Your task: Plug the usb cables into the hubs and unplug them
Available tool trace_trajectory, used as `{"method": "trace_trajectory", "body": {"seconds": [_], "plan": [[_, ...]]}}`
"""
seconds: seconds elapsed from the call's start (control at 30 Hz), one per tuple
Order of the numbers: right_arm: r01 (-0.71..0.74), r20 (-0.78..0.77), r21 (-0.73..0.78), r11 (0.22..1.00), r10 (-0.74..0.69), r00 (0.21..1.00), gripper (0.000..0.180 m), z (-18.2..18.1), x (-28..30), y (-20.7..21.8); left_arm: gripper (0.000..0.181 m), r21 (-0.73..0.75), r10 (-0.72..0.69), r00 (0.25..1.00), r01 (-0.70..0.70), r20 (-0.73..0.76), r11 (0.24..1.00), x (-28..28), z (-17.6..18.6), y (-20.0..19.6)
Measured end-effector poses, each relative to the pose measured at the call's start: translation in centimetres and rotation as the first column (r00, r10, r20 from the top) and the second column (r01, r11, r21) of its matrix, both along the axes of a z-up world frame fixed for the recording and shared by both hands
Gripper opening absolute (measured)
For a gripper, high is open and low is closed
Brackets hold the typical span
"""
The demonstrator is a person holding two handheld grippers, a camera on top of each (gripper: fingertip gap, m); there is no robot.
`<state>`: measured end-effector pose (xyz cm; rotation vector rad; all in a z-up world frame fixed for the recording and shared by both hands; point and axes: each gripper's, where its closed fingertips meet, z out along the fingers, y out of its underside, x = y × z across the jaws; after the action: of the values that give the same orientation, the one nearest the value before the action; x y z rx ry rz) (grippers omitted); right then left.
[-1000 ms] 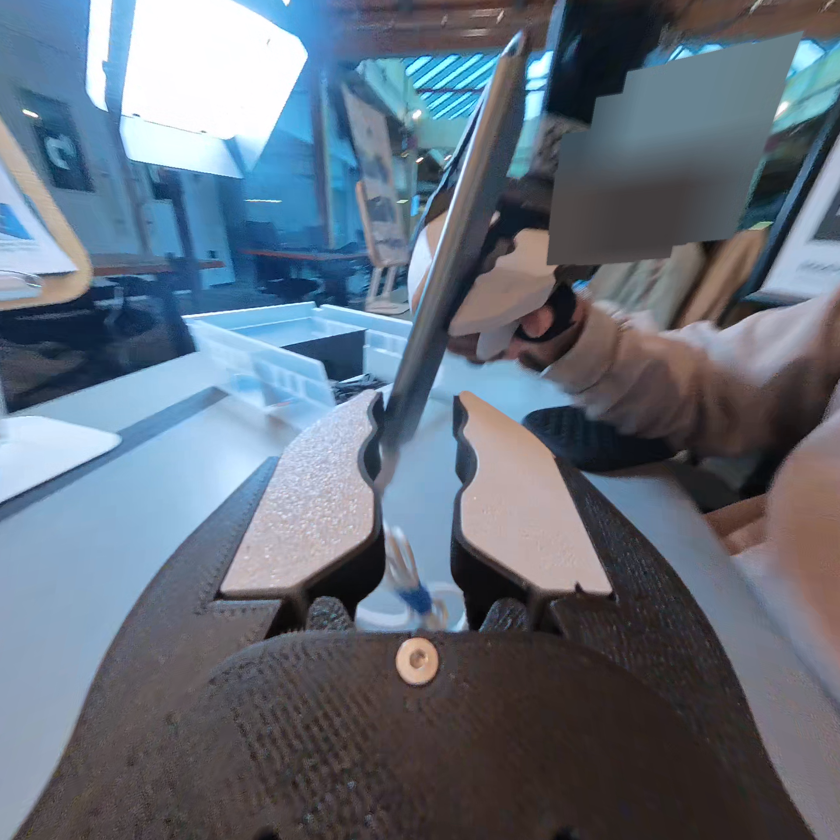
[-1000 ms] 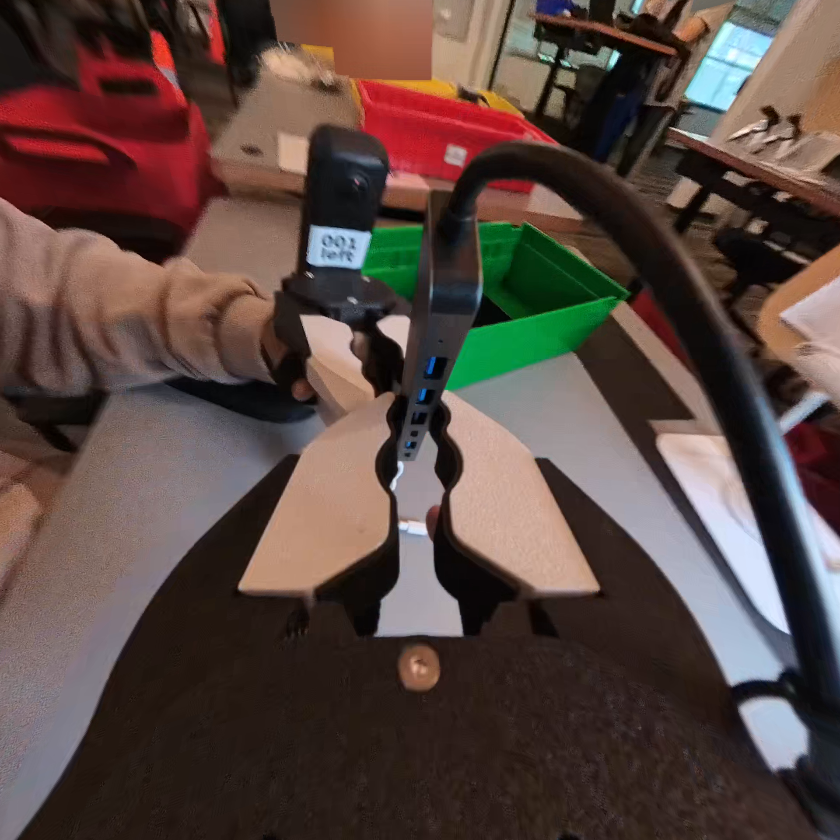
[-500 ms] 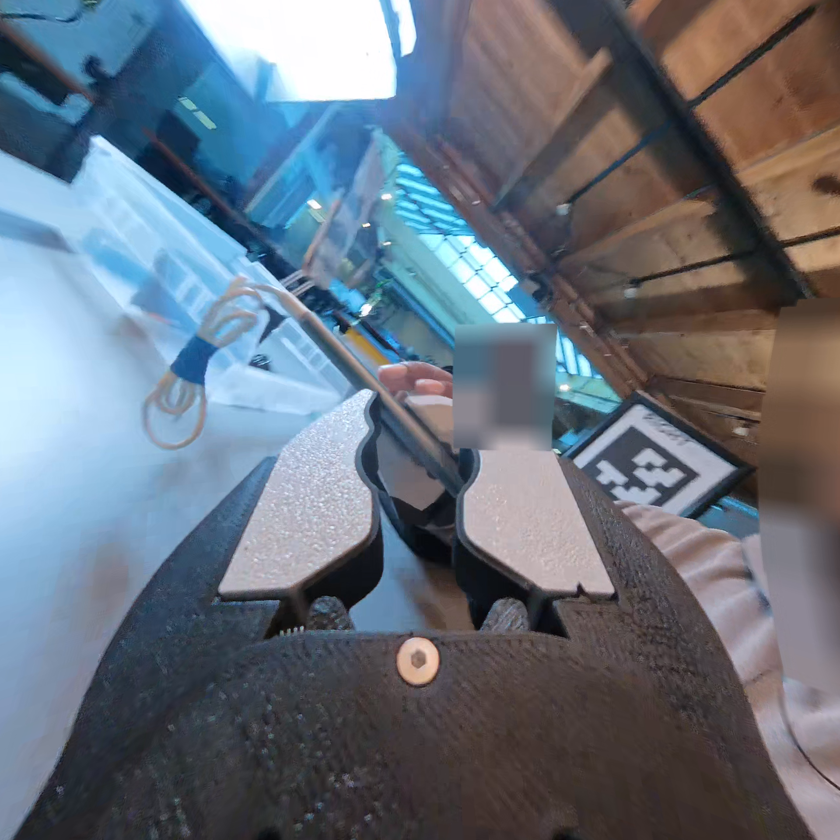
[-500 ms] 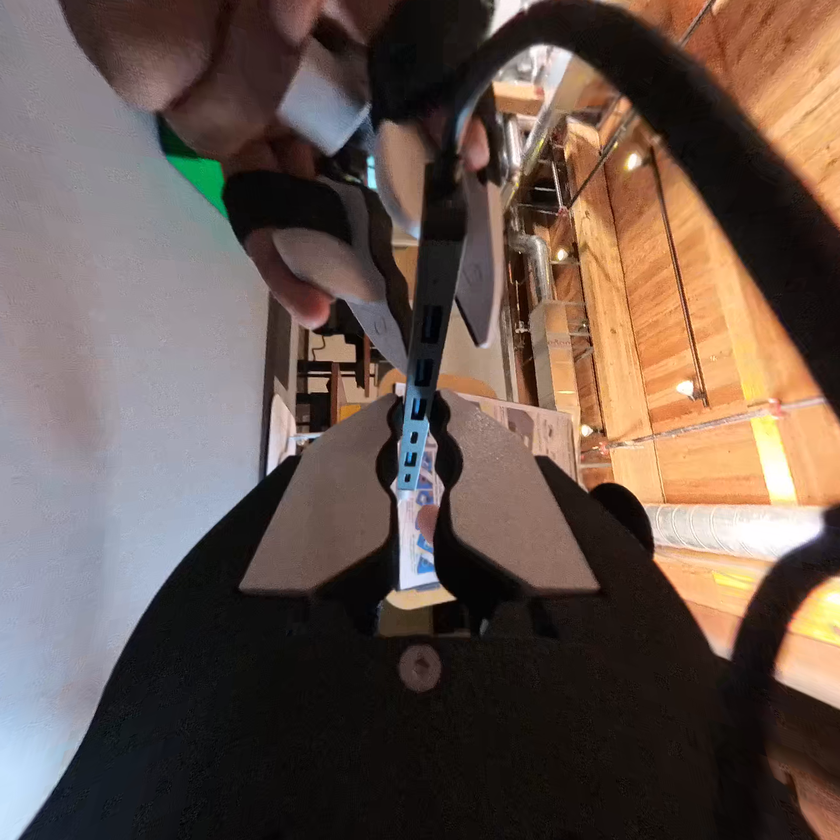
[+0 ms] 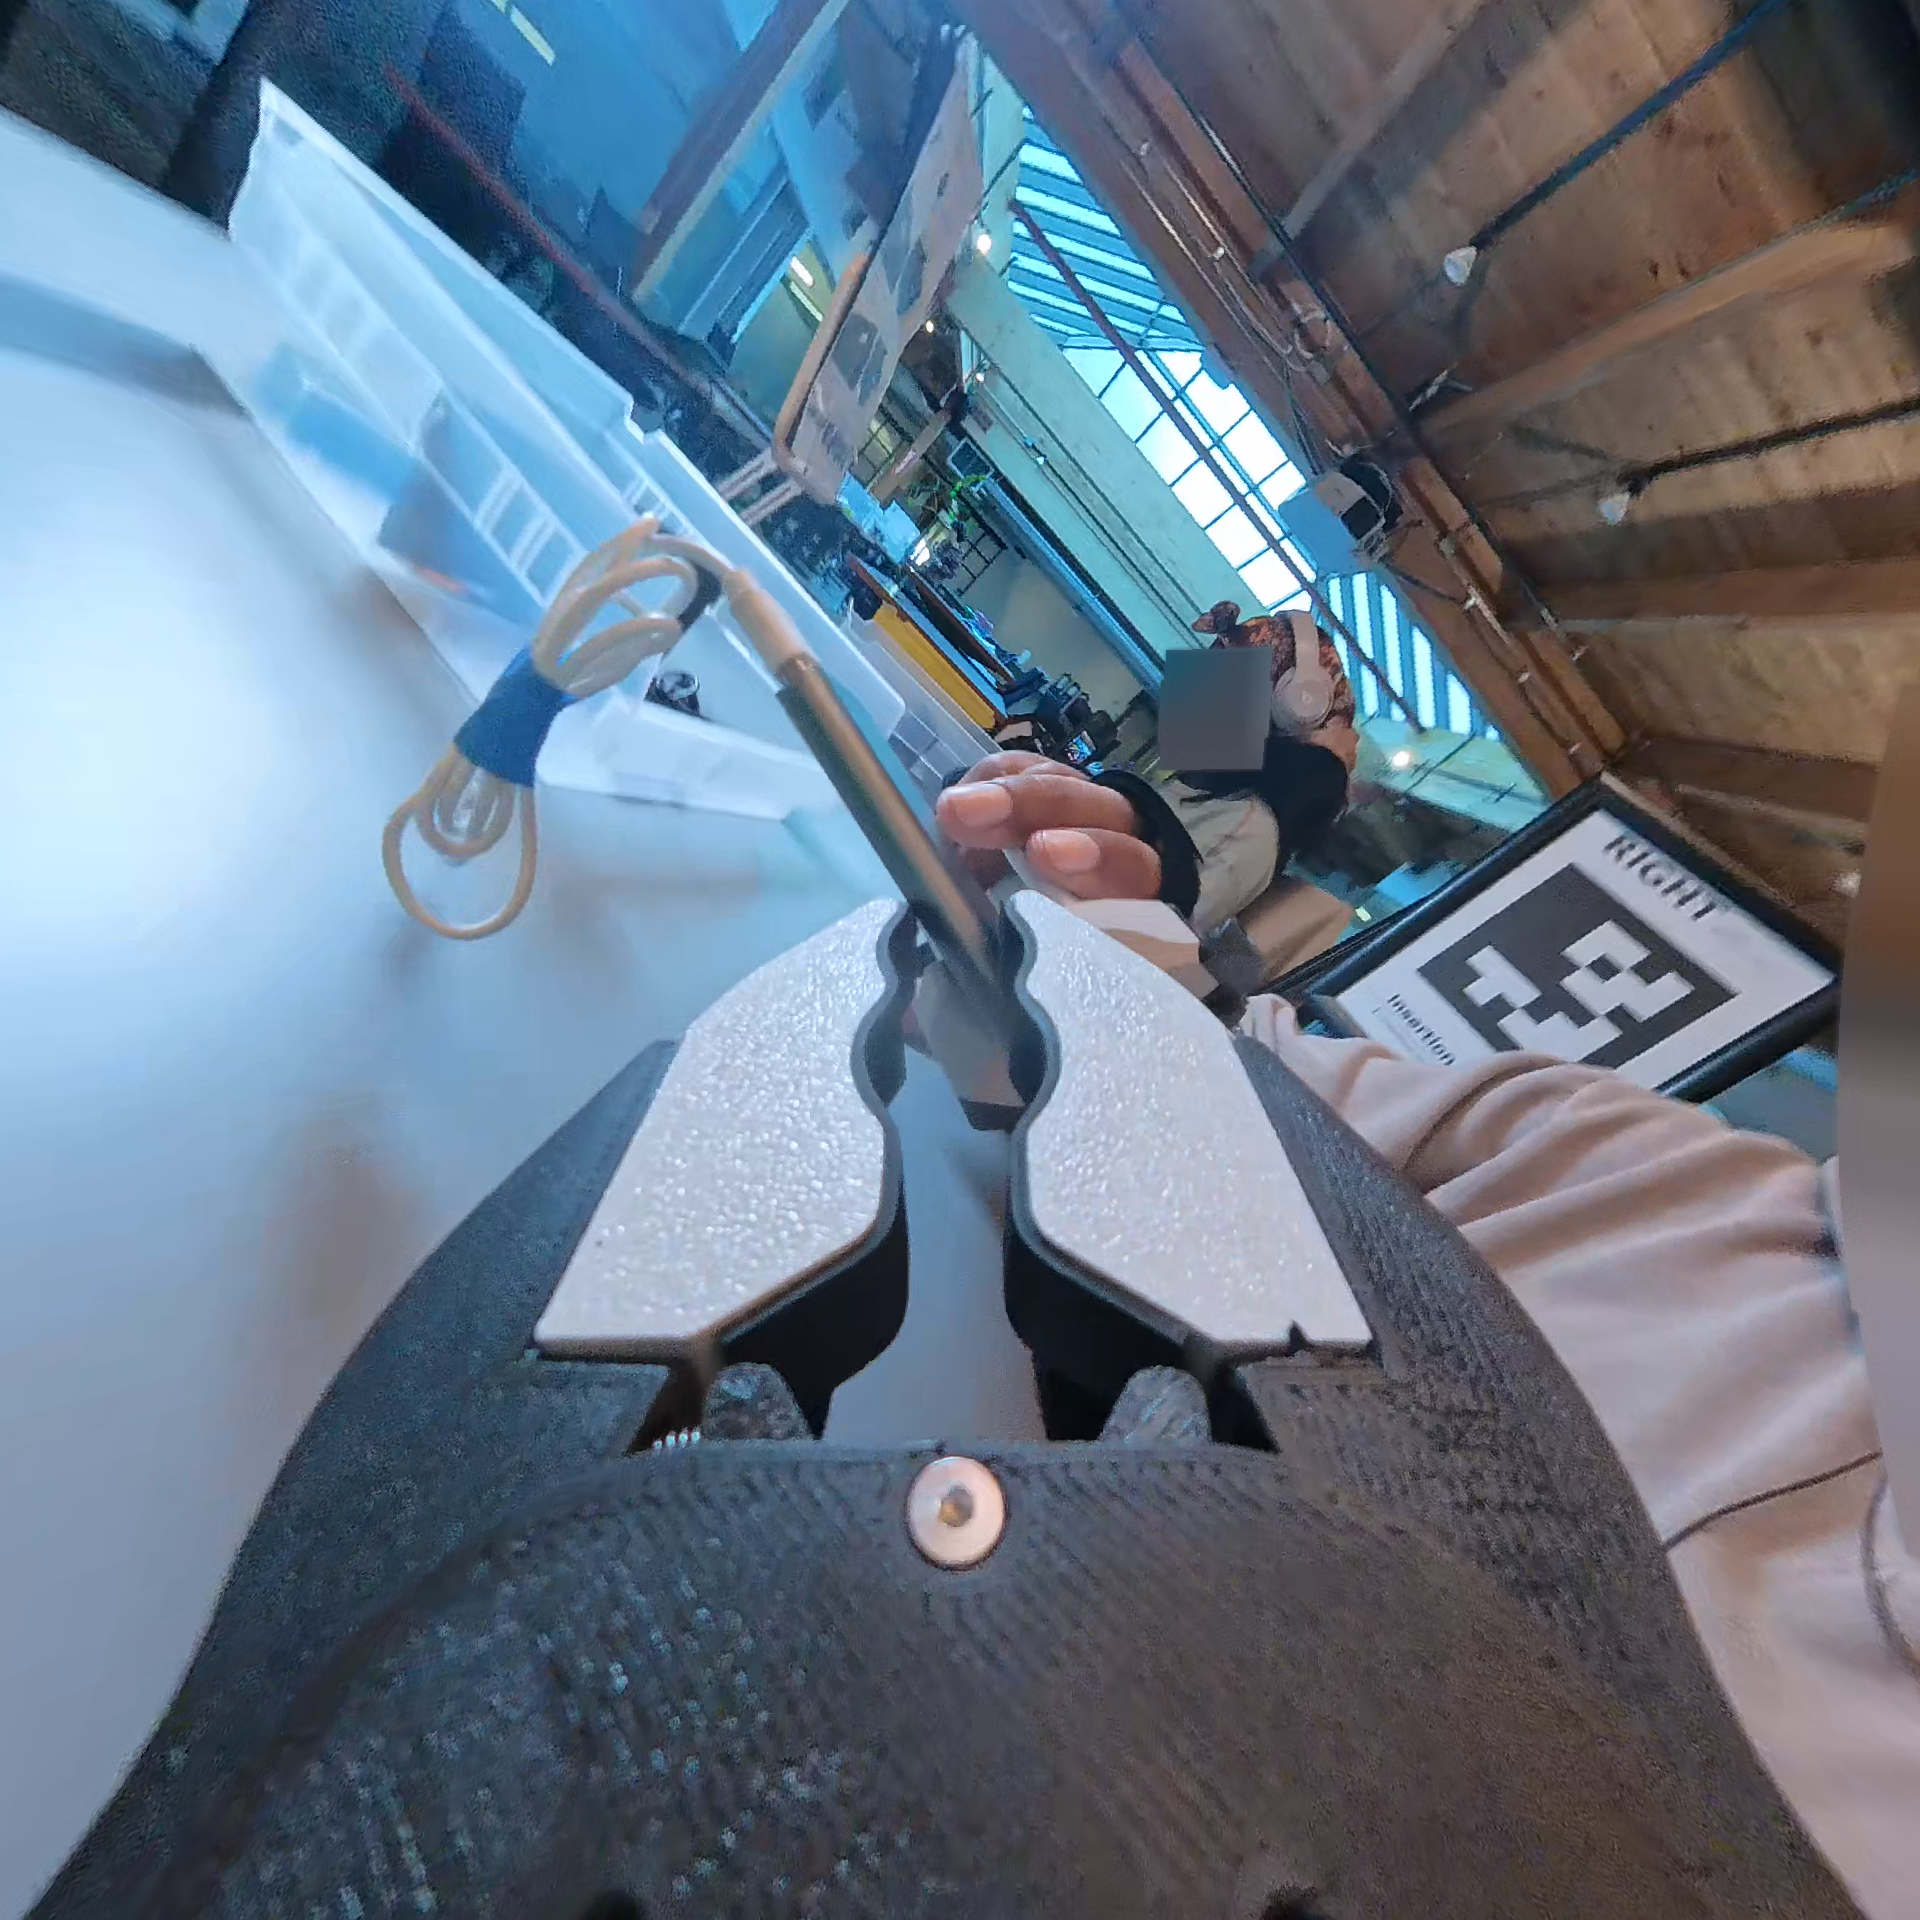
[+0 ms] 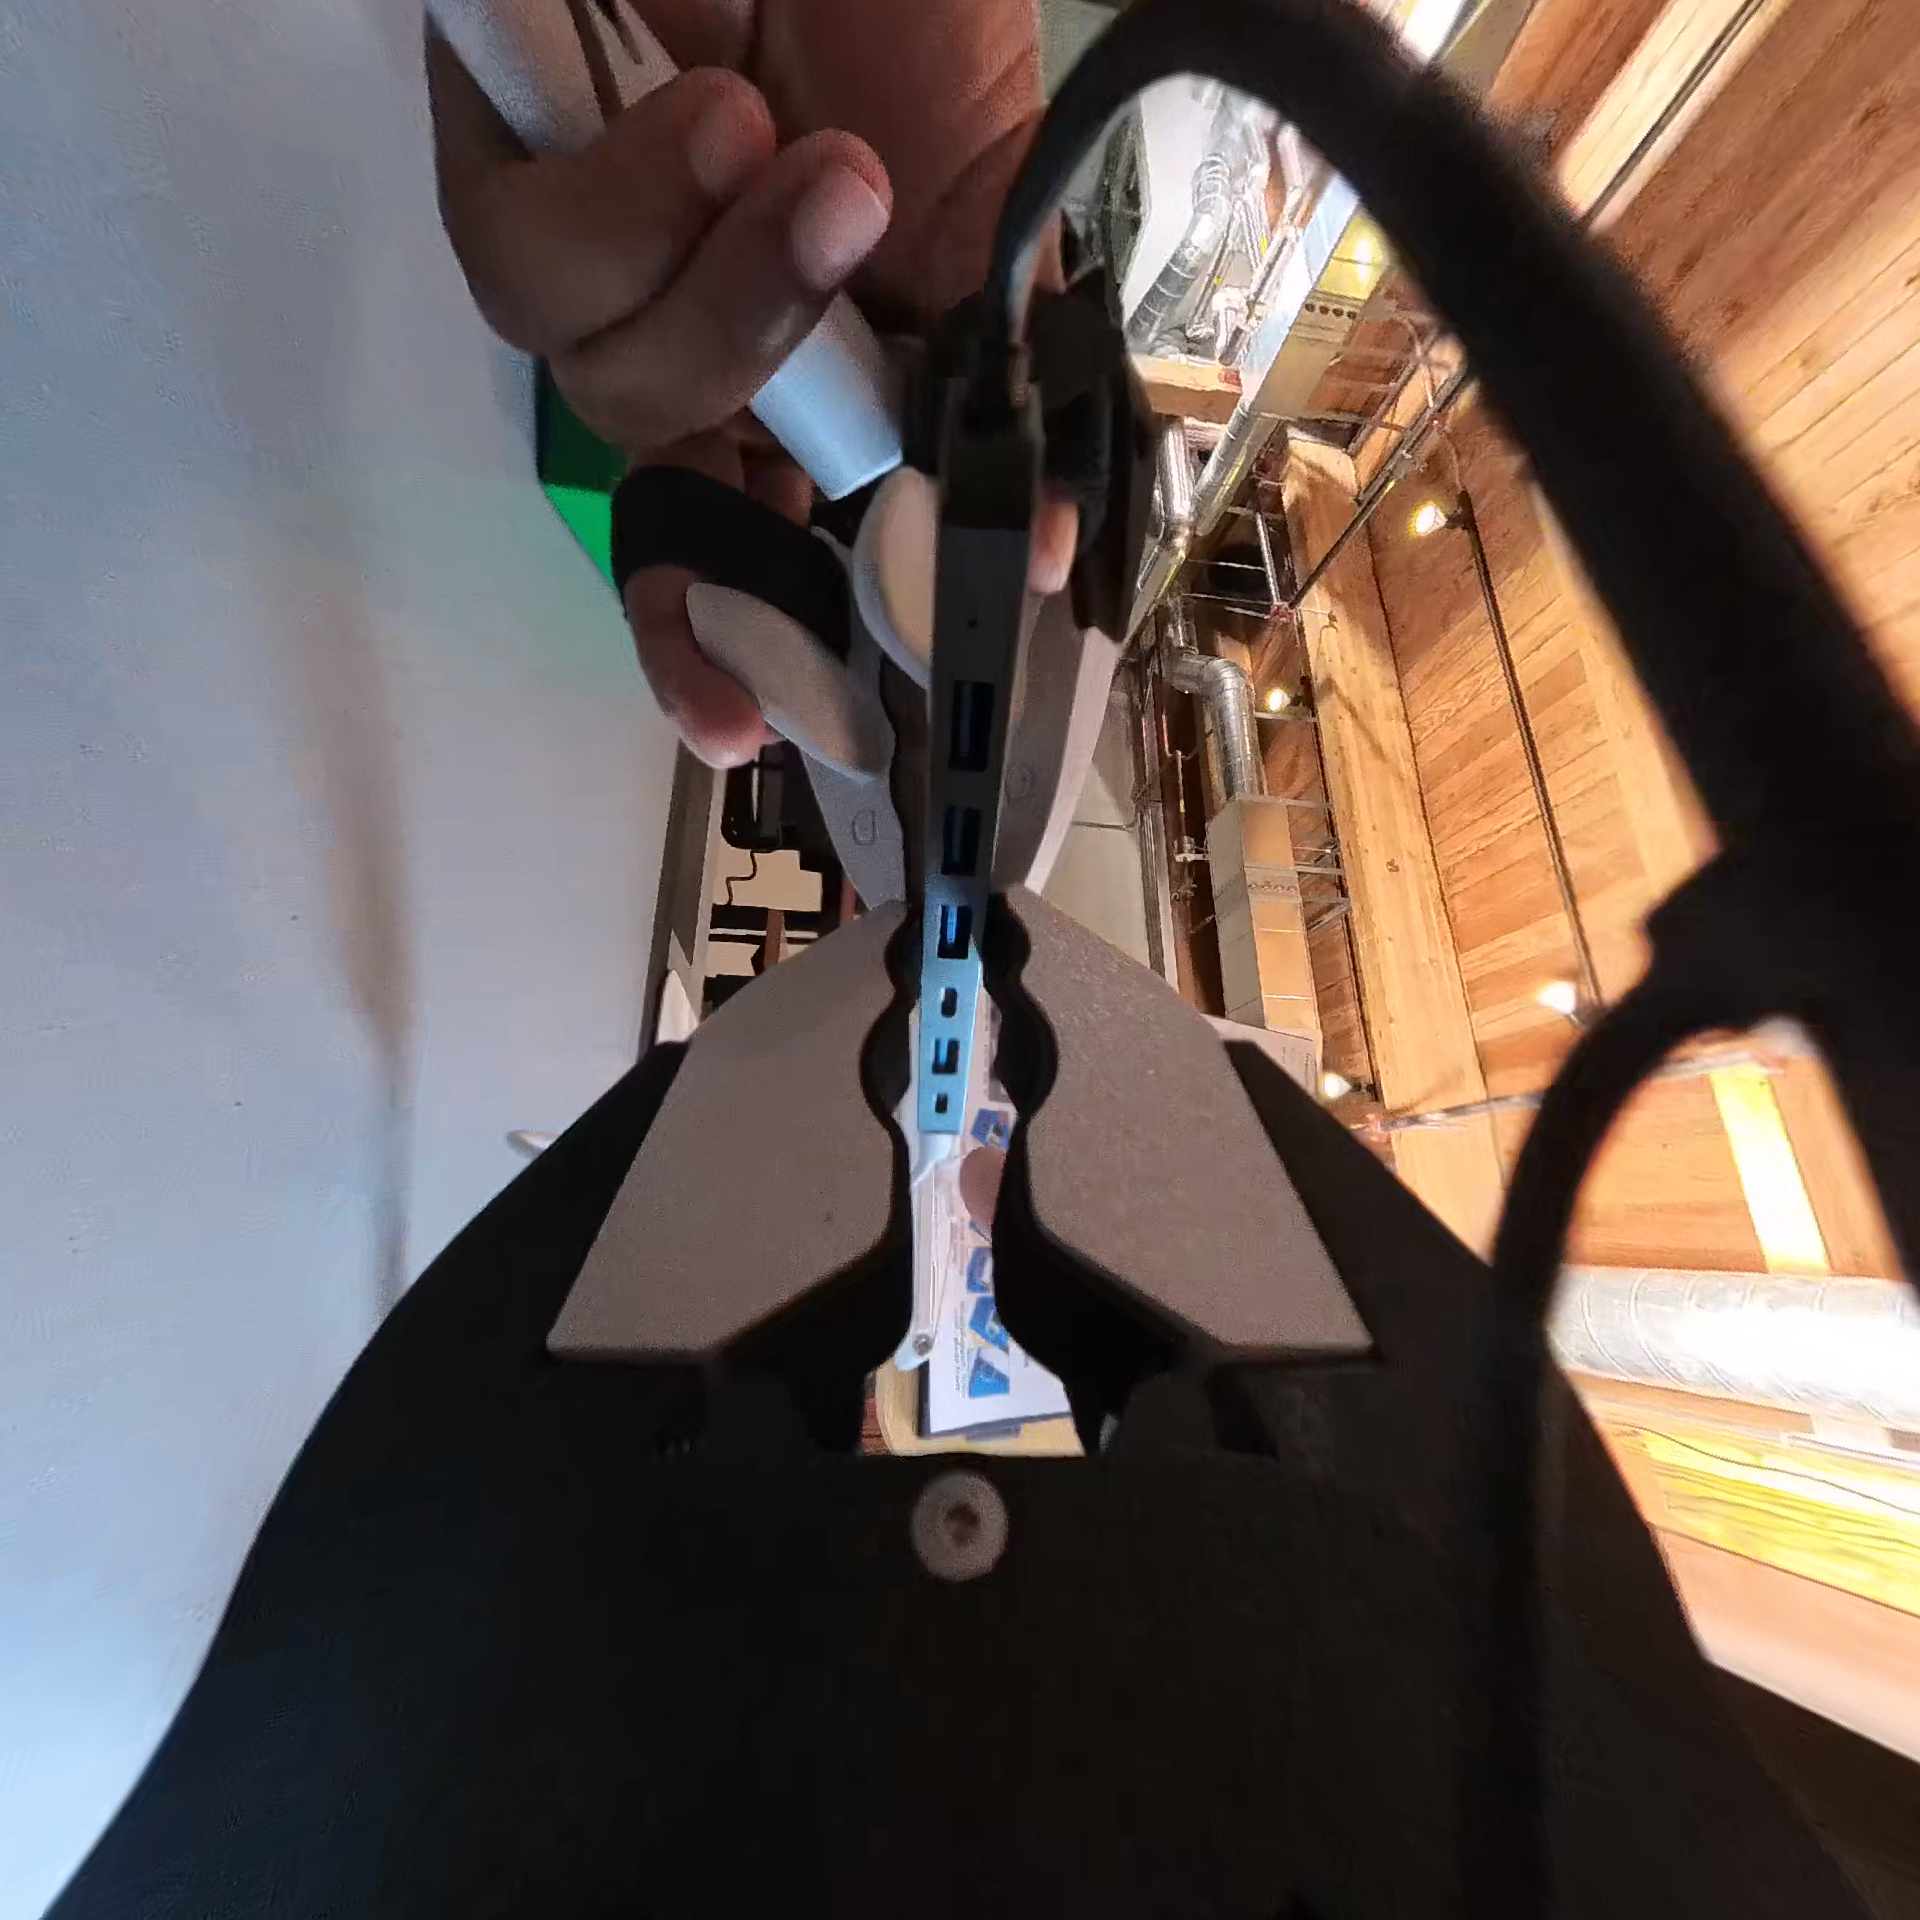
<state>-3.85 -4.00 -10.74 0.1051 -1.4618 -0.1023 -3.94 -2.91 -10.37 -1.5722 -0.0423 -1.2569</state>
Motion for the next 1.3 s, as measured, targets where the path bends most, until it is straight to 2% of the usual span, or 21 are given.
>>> {"method": "trace_trajectory", "body": {"seconds": [0.17,0.23,0.27,0.3,0.33,0.4,0.43,0.47,0.5,0.53,0.57,0.6,0.63,0.73,0.83,0.87,0.9,0.97,1.1,1.17,1.3], "plan": [[-0.019,-0.014,-0.124,0.992,0.018,1.000,0.018,1.8,0.7,0.4,0.012,0.168,0.061,0.992,-0.043,-0.107,0.985,-0.5,2.3,-0.8],[-0.031,0.049,-0.303,0.952,0.048,0.998,0.017,2.0,0.9,1.3,0.011,0.233,0.088,0.988,-0.057,-0.125,0.971,-0.9,3.4,-1.3],[-0.020,0.127,-0.423,0.906,0.081,0.989,0.022,1.4,0.9,1.9,0.011,0.262,0.111,0.981,-0.067,-0.159,0.963,-1.1,3.6,-1.4],[0.019,0.214,-0.572,0.820,0.127,0.969,0.027,0.7,0.9,2.5,0.011,0.293,0.136,0.970,-0.072,-0.202,0.953,-1.1,3.8,-1.6],[0.059,0.270,-0.729,0.682,0.206,0.941,0.032,0.3,0.9,2.8,0.011,0.325,0.148,0.961,-0.066,-0.233,0.943,-1.0,4.0,-1.8],[0.133,0.271,-0.945,0.299,0.484,0.832,0.041,0.6,1.8,1.6,0.010,0.360,0.158,0.949,-0.051,-0.274,0.931,-0.6,4.3,-2.1],[0.177,0.214,-0.977,0.119,0.590,0.778,0.046,1.4,2.2,1.1,0.010,0.367,0.162,0.940,-0.043,-0.300,0.929,-0.4,4.1,-2.1],[0.198,0.138,-0.980,-0.018,0.654,0.744,0.051,2.4,2.5,0.8,0.010,0.371,0.155,0.930,-0.023,-0.332,0.928,0.1,3.9,-2.2],[0.192,0.063,-0.974,-0.117,0.677,0.733,0.050,3.5,2.6,0.8,0.010,0.373,0.146,0.919,0.002,-0.367,0.928,0.6,3.6,-2.2],[0.176,0.007,-0.968,-0.178,0.684,0.730,0.048,4.2,2.7,0.8,0.010,0.378,0.145,0.905,0.019,-0.400,0.926,1.0,3.3,-2.3],[0.163,-0.023,-0.965,-0.206,0.685,0.729,0.040,4.7,2.7,0.8,0.010,0.380,0.146,0.890,0.033,-0.432,0.924,1.5,3.0,-2.2],[0.160,-0.018,-0.966,-0.201,0.675,0.738,0.023,4.7,2.7,0.8,0.010,0.377,0.146,0.874,0.045,-0.464,0.925,1.8,2.7,-2.2],[0.151,0.002,-0.974,-0.167,0.667,0.745,0.014,4.6,2.7,0.8,0.010,0.375,0.151,0.856,0.053,-0.495,0.926,2.1,2.3,-2.1],[0.175,0.076,-0.982,-0.072,0.700,0.710,0.011,4.3,3.3,0.0,0.011,0.381,0.168,0.786,0.092,-0.595,0.920,2.6,1.2,-2.1],[0.181,0.109,-0.983,-0.032,0.695,0.711,0.012,4.0,3.3,-0.4,0.029,0.367,0.166,0.709,0.140,-0.686,0.920,3.7,-0.3,-2.0],[0.182,0.108,-0.983,-0.031,0.704,0.702,0.012,4.0,3.4,-0.8,0.028,0.355,0.166,0.672,0.153,-0.721,0.922,4.1,-0.9,-1.8],[0.189,0.110,-0.981,-0.031,0.715,0.691,0.011,3.9,3.4,-1.2,0.019,0.359,0.181,0.632,0.165,-0.754,0.919,4.4,-1.4,-1.7],[0.198,0.124,-0.980,-0.016,0.727,0.675,0.011,3.7,3.5,-1.8,0.016,0.378,0.221,0.570,0.173,-0.791,0.909,4.7,-1.7,-1.7],[0.164,0.128,-0.986,0.014,0.689,0.713,0.018,4.3,3.5,-1.1,0.011,0.361,0.214,0.590,0.142,-0.778,0.922,3.6,-1.2,-1.7],[0.145,0.095,-0.989,-0.015,0.686,0.721,0.027,5.0,3.6,-0.6,0.011,0.362,0.218,0.590,0.136,-0.778,0.922,3.2,-1.1,-1.7],[0.123,0.044,-0.991,-0.062,0.702,0.711,0.021,5.8,3.9,-0.6,0.011,0.314,0.163,0.585,0.166,-0.795,0.935,3.8,-1.8,-1.9]]}}
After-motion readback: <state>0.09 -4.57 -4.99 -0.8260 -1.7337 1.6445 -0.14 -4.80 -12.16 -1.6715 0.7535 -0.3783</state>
